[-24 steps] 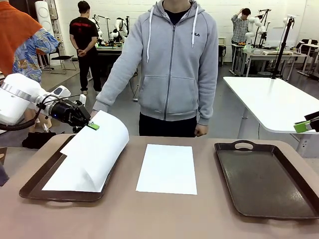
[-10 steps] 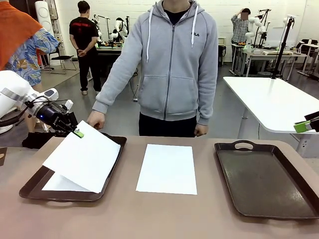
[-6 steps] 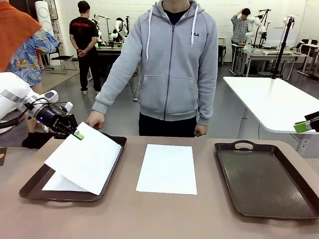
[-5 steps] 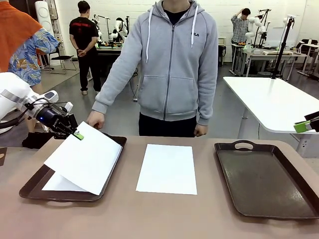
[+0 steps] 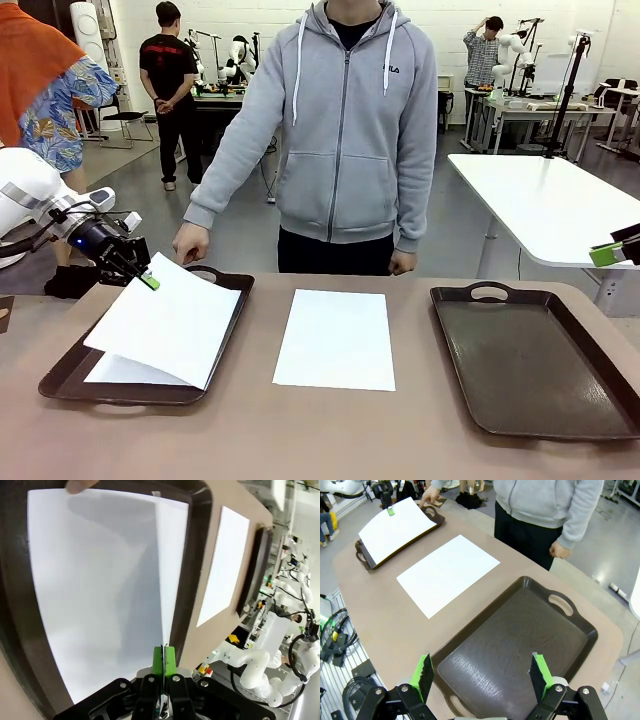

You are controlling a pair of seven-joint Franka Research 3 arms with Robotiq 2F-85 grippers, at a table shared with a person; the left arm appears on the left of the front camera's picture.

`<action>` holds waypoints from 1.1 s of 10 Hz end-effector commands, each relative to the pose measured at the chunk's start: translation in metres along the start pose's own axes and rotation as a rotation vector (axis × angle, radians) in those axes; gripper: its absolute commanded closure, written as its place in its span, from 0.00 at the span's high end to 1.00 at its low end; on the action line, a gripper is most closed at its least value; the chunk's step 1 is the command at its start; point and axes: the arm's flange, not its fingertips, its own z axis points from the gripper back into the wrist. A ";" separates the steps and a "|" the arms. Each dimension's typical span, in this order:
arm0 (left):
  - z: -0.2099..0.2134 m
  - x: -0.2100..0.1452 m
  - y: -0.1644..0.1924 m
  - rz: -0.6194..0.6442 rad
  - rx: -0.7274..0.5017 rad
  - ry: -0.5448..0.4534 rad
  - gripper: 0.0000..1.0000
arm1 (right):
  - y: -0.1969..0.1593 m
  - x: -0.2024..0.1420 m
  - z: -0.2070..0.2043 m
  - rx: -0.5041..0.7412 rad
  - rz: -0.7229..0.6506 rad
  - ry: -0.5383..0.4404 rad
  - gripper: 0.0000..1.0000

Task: Sort the A4 documents.
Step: Place the A4 Paper in the designated Handle tray.

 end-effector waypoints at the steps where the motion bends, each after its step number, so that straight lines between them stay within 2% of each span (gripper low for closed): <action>1: -0.001 -0.006 -0.008 0.022 0.061 -0.011 0.01 | -0.001 -0.001 -0.002 0.020 0.001 -0.011 1.00; 4: -0.003 -0.001 -0.013 -0.010 0.093 -0.006 0.01 | -0.001 -0.001 -0.002 0.020 0.001 -0.011 1.00; 8: -0.005 0.003 -0.012 -0.035 0.065 -0.033 0.01 | -0.001 -0.001 -0.002 0.020 0.001 -0.011 1.00; 9: -0.004 0.004 -0.012 -0.018 0.072 -0.022 0.03 | -0.001 -0.001 -0.002 0.020 0.001 -0.011 1.00; 11: -0.006 0.009 -0.013 -0.008 0.114 -0.027 0.15 | -0.001 -0.001 -0.002 0.020 0.001 -0.011 1.00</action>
